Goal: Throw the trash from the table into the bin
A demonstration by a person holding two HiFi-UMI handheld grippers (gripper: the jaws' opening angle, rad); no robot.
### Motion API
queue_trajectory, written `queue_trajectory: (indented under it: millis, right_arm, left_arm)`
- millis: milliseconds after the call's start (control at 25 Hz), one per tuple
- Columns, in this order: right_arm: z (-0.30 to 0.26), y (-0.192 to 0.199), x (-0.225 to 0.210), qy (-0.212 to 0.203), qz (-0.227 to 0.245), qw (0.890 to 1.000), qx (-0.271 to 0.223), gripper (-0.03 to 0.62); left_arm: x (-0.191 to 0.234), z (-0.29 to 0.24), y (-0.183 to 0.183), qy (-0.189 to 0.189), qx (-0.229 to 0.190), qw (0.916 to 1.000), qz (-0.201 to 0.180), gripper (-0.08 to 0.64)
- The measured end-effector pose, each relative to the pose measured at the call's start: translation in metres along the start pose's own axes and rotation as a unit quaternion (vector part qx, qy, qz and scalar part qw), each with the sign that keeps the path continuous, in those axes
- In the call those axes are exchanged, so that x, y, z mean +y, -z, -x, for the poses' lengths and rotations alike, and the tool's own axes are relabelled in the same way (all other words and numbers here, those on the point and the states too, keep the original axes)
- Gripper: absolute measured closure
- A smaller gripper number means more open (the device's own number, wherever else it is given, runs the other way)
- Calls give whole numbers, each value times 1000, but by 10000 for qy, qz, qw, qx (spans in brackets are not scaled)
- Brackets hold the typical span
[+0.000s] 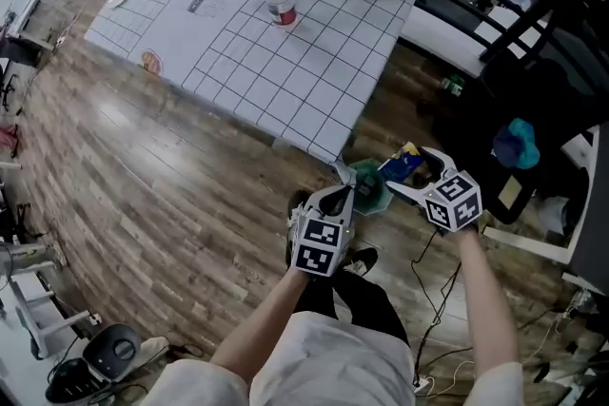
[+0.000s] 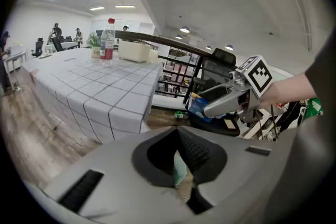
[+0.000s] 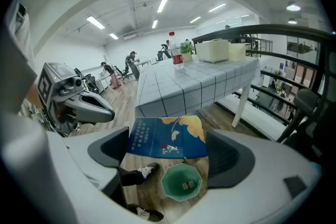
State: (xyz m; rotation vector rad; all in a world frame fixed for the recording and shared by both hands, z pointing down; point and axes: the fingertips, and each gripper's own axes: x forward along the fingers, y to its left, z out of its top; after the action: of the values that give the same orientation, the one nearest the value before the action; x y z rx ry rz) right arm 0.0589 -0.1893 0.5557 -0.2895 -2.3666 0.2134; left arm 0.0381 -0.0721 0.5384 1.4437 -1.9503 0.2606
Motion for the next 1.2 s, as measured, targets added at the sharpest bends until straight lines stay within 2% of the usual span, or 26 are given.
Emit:
queue_trajectory:
  millis: [120, 280, 440, 640, 840, 1040, 1200]
  right_arm:
    - [-1, 44, 5, -30, -217, 9997, 117, 120]
    - [-27, 101, 7, -97, -590, 9981, 174, 120]
    - [-67, 158, -2, -160, -724, 9971, 195, 120]
    - [-125, 235, -23, 44, -1092, 9939, 170, 120]
    - [-177, 292, -48, 315, -1029, 9935, 360, 120]
    - [-226, 333, -57, 389, -673, 9936, 826, 120]
    - [-245, 344, -66, 635, -799, 9905, 925, 91]
  left_arm:
    - [-13, -5, 31, 67, 217, 9997, -61, 535]
    - [-17, -22, 74, 249, 536, 9977, -329, 535]
    - [-8, -59, 121, 397, 822, 9947, -467, 535]
    - [10, -113, 187, 623, 1120, 9888, -760, 535]
    - [24, -174, 240, 809, 1236, 9849, -901, 535]
    - [34, -218, 276, 934, 1367, 9802, -1085, 535]
    - [37, -232, 282, 943, 1424, 9788, -1134, 535]
